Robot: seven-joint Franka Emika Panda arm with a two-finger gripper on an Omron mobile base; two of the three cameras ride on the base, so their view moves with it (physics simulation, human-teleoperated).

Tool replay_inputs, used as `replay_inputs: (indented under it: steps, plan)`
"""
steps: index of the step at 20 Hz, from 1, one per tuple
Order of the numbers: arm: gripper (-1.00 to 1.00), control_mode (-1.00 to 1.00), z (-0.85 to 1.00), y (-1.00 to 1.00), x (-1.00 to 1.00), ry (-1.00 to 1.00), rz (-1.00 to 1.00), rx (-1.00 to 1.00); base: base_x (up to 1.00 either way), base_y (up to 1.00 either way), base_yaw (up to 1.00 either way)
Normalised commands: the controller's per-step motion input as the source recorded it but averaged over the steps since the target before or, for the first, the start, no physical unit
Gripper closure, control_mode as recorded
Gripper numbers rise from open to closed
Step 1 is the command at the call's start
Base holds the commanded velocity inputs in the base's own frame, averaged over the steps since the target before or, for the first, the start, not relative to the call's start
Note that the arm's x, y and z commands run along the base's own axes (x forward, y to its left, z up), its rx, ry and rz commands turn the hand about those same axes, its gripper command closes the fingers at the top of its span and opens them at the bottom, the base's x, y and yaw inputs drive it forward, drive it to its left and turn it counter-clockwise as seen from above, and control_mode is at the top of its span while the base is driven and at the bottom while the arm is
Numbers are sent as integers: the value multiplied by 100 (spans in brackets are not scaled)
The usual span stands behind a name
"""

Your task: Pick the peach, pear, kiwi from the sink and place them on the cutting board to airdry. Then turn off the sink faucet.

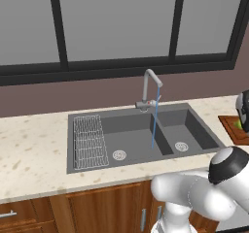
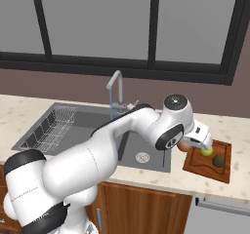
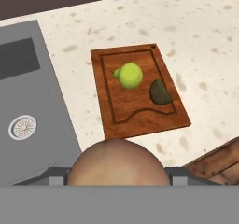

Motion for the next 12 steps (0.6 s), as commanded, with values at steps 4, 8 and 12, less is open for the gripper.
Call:
replay_inputs:
  steps: [4,8,12]
  plan:
    - [100,-100,-5,-14,0,0,0,0,0,0,0]
    - [100,-100,0,0,0,-2,5,0,0,0,0]
    - [100,-100,-8,0,0,0,7,0,0,0,0]
